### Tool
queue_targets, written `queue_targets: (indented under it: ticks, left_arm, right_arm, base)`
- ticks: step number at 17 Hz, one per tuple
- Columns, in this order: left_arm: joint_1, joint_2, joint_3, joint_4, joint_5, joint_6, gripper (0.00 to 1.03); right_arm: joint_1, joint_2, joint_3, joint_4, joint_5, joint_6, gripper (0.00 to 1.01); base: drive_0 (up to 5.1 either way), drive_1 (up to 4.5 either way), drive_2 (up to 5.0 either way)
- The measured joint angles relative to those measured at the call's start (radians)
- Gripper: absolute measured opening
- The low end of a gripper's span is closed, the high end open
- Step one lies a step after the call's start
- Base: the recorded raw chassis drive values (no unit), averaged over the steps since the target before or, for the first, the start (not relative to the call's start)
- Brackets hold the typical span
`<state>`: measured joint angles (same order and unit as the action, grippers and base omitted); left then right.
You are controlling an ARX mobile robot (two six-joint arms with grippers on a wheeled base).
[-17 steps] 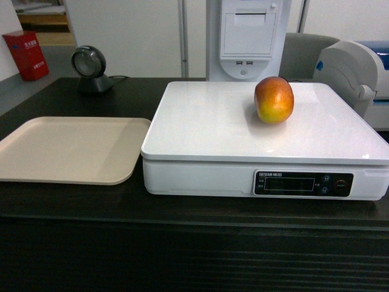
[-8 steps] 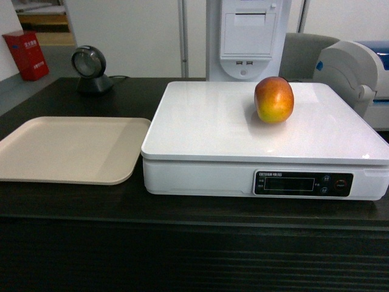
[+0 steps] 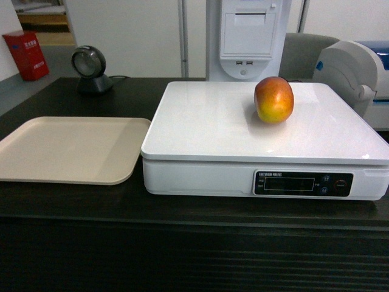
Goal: Place dark red mango on scale at checkout
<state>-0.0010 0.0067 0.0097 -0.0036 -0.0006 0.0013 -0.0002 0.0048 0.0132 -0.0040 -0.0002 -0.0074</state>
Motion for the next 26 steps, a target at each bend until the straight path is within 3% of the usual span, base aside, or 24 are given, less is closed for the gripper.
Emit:
queue_targets:
  ticks: [2,26]
  left_arm:
    - [0.0,0.0,0.0,0.0,0.0,0.0,0.99]
    - [0.0,0.0,0.0,0.0,0.0,0.0,0.98]
  right_arm:
    - [0.0,0.0,0.0,0.0,0.0,0.0,0.98]
    - [0.0,0.0,0.0,0.002,0.0,0.0,0.98]
  base:
    - [0.0,0.0,0.0]
    - [0.0,0.0,0.0]
